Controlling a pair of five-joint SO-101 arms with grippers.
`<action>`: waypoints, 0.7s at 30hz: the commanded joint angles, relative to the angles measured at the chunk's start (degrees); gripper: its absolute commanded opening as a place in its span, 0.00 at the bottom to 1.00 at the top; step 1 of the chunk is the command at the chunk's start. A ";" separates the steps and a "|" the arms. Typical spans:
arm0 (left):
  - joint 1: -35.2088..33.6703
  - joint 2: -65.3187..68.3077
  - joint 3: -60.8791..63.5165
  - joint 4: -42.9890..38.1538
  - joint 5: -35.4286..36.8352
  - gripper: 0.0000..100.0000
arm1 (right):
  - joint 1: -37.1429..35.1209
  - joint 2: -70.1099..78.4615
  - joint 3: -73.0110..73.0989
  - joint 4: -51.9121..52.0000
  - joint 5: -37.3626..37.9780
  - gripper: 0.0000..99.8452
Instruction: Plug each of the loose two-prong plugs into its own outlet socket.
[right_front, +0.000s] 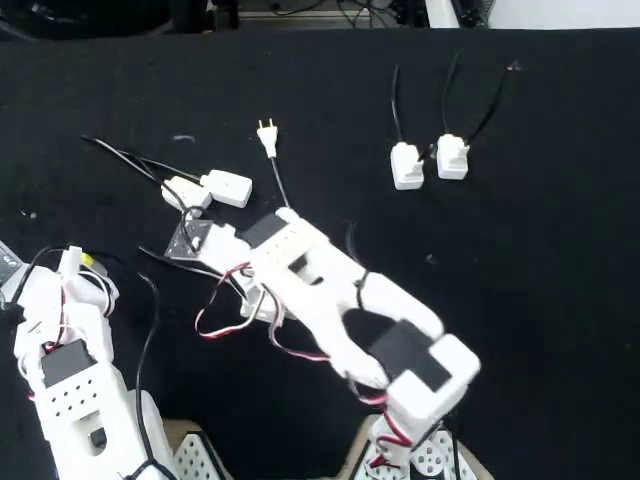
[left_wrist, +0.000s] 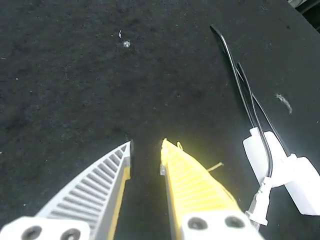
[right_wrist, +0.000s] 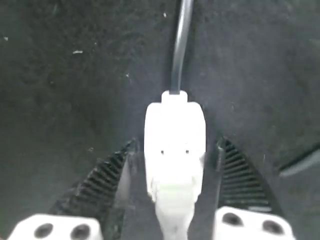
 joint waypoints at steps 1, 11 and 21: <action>-0.31 -0.26 -3.82 -0.70 0.35 0.11 | 2.81 2.77 -5.32 -0.44 2.11 0.23; -0.31 -0.53 -3.65 -0.70 0.35 0.11 | 9.23 -7.69 -7.52 5.80 -1.67 0.01; 0.13 -0.53 -3.56 -0.70 0.44 0.11 | 31.74 -33.10 -20.88 20.22 -7.38 0.01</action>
